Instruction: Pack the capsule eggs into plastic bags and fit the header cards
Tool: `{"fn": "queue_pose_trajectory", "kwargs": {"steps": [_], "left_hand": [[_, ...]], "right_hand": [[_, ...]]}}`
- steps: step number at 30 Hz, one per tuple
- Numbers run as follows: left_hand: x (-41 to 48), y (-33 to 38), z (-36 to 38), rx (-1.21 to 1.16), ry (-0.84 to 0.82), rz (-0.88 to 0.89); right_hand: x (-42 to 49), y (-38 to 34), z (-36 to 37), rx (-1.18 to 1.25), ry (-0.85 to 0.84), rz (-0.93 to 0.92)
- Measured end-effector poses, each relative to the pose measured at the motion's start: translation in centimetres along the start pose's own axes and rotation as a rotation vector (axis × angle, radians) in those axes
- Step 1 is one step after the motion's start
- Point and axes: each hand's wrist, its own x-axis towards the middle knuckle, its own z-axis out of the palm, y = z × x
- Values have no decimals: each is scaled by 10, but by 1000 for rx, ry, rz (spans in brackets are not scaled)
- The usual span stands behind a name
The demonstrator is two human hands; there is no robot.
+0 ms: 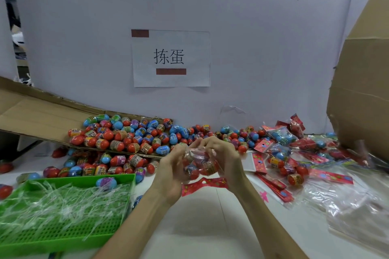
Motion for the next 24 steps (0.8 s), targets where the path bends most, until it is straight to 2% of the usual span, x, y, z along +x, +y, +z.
{"fn": "queue_pose_trajectory", "kwargs": {"steps": [3,7,13,14,15,16,18,19,20,21,23,24], "left_hand": [[4,1,0,-27,-20,0],[3,5,0,-74,-51,-7],[4,6,-2,23,-66,-99],[5,6,-2,64,-49,-104],[6,6,-1,98,-22,-96],[7,6,-1,112,11,-93],[9,6,-1,95,36,-92],[8,6,-1,93,38,-85],[9,5,-1,92,28,-92],[9,4,-1,103,15,-107],[8,-1,1,206,-32,-89],[8,-4,3,266,-47,-88]], "right_hand": [[0,2,0,-135,60,11],[3,3,-16,-40,30,141],[15,-17,-61,-281,-170,439],[20,-21,-71,-297,-139,452],[27,-24,-84,-263,-35,431],[35,-30,-101,-157,152,378],[47,-51,-141,224,564,214],[53,-56,-162,417,684,163],[57,-59,-174,531,740,152],[60,-60,-178,505,756,210],[64,-60,-171,291,714,275],[63,-61,-165,191,579,199]]}}
